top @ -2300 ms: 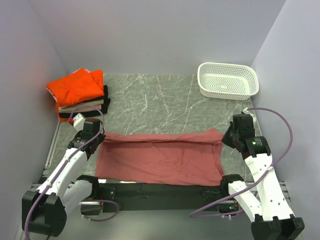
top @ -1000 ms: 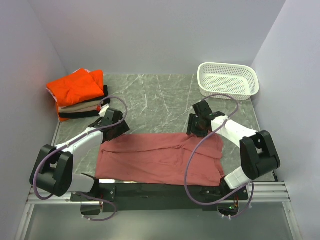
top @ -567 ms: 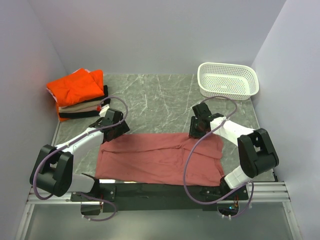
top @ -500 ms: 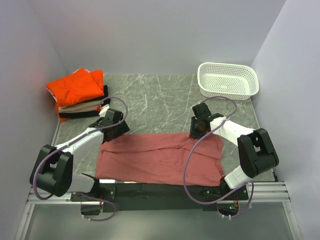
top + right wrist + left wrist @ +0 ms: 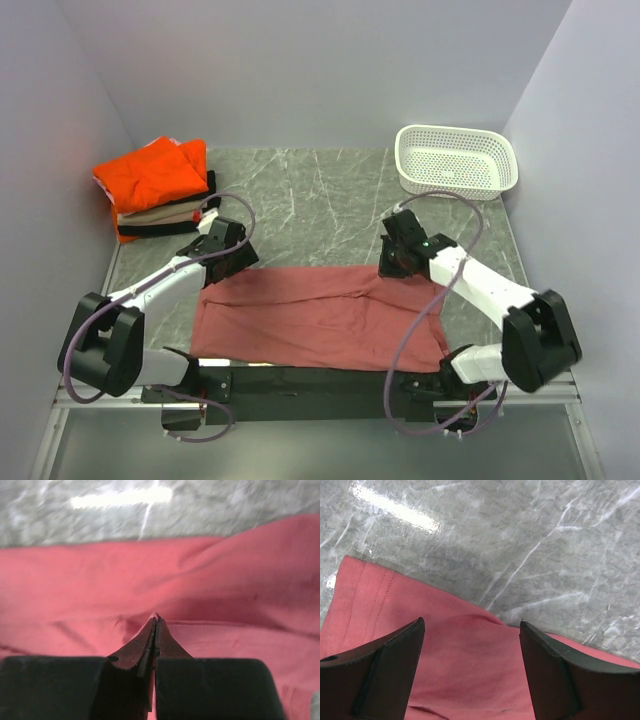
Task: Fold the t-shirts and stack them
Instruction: Fold the tshirt
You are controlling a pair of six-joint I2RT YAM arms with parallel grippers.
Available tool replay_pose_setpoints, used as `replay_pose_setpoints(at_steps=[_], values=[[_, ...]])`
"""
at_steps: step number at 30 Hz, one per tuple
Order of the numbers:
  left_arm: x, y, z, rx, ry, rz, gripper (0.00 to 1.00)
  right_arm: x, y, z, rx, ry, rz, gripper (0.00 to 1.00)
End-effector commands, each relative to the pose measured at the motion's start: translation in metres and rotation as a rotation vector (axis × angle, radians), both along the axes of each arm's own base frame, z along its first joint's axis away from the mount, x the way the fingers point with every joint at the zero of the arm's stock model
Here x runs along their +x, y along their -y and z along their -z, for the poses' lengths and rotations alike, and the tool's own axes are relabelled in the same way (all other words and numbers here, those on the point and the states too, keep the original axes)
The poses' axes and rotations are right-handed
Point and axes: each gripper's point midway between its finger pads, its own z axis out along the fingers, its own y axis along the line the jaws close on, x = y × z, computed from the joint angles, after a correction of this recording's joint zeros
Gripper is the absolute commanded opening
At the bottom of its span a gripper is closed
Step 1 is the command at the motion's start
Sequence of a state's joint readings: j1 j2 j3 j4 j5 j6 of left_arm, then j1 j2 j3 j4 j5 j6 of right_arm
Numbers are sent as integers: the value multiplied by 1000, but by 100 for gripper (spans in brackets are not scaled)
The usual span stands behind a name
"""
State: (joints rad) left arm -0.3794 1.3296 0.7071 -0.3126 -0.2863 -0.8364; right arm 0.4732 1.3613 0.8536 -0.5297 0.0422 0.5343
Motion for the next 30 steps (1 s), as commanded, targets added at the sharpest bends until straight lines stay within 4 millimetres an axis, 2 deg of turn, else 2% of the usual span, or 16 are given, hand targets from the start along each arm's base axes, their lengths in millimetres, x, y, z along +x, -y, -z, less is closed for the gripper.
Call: replay_pose_setpoints(at_steps=[1, 11, 12, 14, 15, 16, 17, 20, 23, 25, 27, 28, 30], values=[[2, 1, -10, -7, 47, 11, 82, -24, 6, -5, -10, -4, 43, 0], [-7, 2, -4, -18, 41, 40, 82, -85, -8, -1, 44, -39, 56, 0], [-7, 2, -4, -19, 42, 42, 82, -93, -14, -2, 49, -43, 30, 0], [-8, 1, -5, -17, 45, 45, 82, -104, -17, -5, 64, -56, 35, 6], [-8, 1, -5, -16, 48, 48, 82, -117, -24, -14, 83, -62, 5, 19], [-8, 1, -5, -16, 48, 48, 82, -122, -24, -13, 75, -74, -2, 19], [-9, 1, -5, -16, 47, 50, 82, -124, -24, -18, 80, -65, -5, 29], [-8, 3, -5, -18, 47, 53, 82, -121, -21, -32, 66, -28, -22, 46], [-6, 4, -5, -16, 46, 56, 82, -105, -9, -42, -13, 45, 9, 58], [-4, 5, -6, -19, 47, 57, 82, -88, -1, -48, -70, 108, 39, 60], [-3, 5, -5, -17, 43, 59, 82, -73, 4, -45, -100, 119, 67, 61], [-3, 5, -5, -15, 41, 60, 82, -62, 0, -45, -86, 140, 62, 61], [-3, 5, -3, -10, 35, 63, 82, -49, 7, -35, -90, 132, 92, 61]])
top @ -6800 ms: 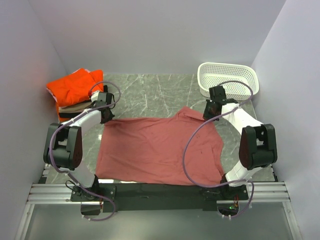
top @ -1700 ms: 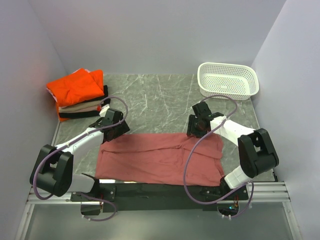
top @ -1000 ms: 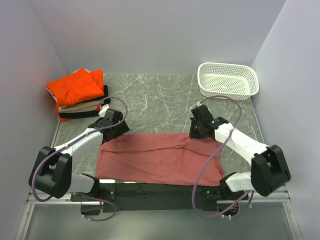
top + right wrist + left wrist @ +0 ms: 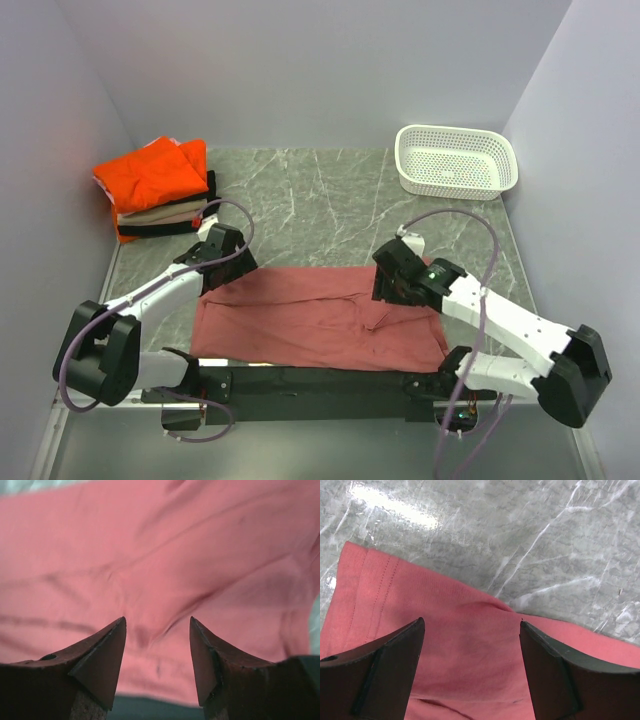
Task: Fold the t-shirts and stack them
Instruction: Fold the tshirt
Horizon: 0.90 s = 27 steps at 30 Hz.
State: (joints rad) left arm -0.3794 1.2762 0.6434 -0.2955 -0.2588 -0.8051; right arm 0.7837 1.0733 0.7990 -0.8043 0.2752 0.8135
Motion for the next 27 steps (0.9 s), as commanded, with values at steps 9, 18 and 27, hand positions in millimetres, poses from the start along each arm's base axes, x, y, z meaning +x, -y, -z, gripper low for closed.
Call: replay_pose_setpoints(at_steps=[9, 18, 27], values=[[8, 5, -3, -8, 31, 21, 82, 48, 18, 49, -51, 35, 24, 59], [9, 6, 2, 1, 25, 37, 82, 18, 25, 78, -30, -55, 47, 57], [10, 10, 10, -7, 19, 52, 82, -13, 37, 66, -40, -142, 102, 57]])
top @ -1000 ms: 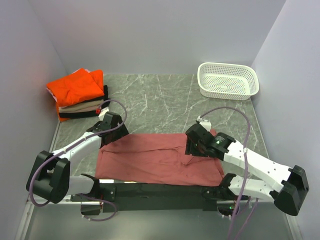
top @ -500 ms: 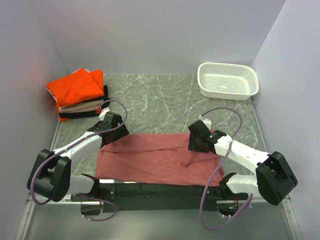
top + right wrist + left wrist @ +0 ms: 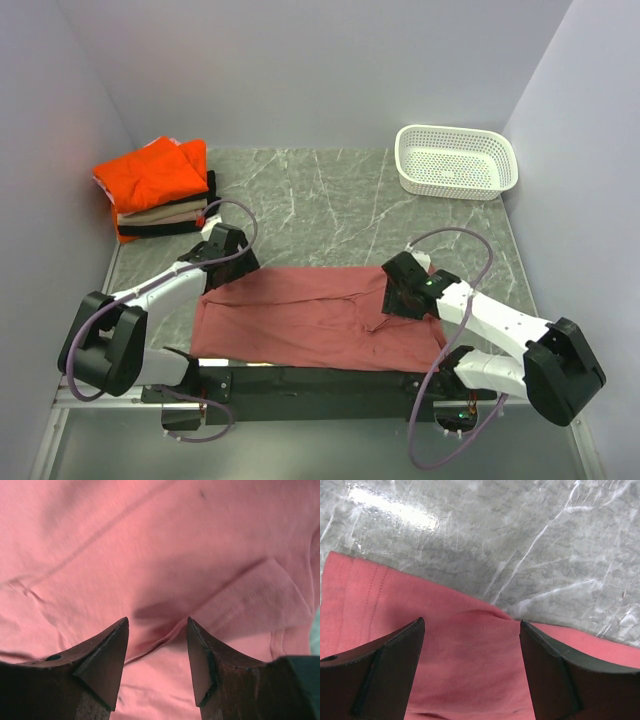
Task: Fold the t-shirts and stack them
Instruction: Fold the tshirt
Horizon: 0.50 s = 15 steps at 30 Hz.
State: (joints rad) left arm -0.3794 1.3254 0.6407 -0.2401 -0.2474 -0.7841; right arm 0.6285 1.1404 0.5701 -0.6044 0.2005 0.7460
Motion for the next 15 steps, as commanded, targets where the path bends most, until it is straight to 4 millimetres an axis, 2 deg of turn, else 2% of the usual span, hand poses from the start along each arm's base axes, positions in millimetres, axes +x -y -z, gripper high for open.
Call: replay_pose_setpoints(at_steps=[1, 7, 13, 15], values=[[3, 6, 3, -10, 14, 32, 82, -14, 5, -8, 1, -41, 40, 57], [1, 3, 6, 7, 10, 34, 82, -37, 6, -5, 34, -102, 47, 57], [2, 2, 3, 10, 18, 33, 82, -55, 7, -21, 24, -127, 28, 57], [2, 3, 4, 7, 16, 34, 83, -54, 5, -28, 25, -111, 20, 57]])
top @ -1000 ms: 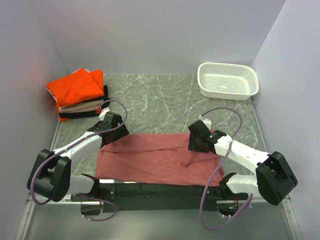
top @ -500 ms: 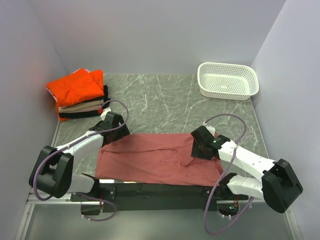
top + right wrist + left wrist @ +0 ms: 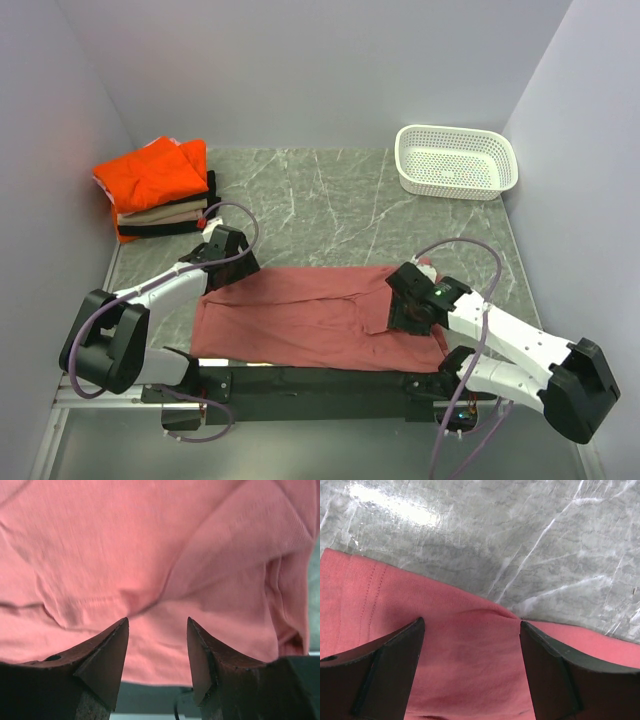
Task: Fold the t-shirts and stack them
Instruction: Fold the tshirt
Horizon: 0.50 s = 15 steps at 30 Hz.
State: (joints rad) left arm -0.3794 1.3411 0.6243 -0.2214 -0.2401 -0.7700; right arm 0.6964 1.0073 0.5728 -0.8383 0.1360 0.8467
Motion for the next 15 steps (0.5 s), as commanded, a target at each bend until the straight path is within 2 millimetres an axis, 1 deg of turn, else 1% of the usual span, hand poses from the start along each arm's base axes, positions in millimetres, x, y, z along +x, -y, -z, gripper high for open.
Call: replay_pose_setpoints(at_steps=[1, 3, 4, 5, 7, 9, 12, 15], values=[[4, 3, -4, -1, 29, 19, 82, 0, -2, -22, 5, 27, 13, 57], [4, 3, -3, -1, 27, 20, 82, 10, -6, -33, 17, 73, 12, 57], [5, 3, -3, 1, 28, 20, 82, 18, -9, -37, 18, 101, 12, 57], [4, 2, -3, 4, 25, 20, 82, 27, -12, -46, 23, 132, 15, 57], [3, 1, -3, 10, 23, 17, 83, 39, -17, -50, 15, 160, 10, 57], [2, 0, -2, 13, 24, 15, 83, 54, -27, -58, 37, 201, -5, 57], [0, -1, 0, 16, 16, 13, 83, 67, -40, -46, 40, 184, -35, 57], [-1, -3, 1, 20, 13, 7, 83, 68, -45, -30, 35, 149, -50, 57]])
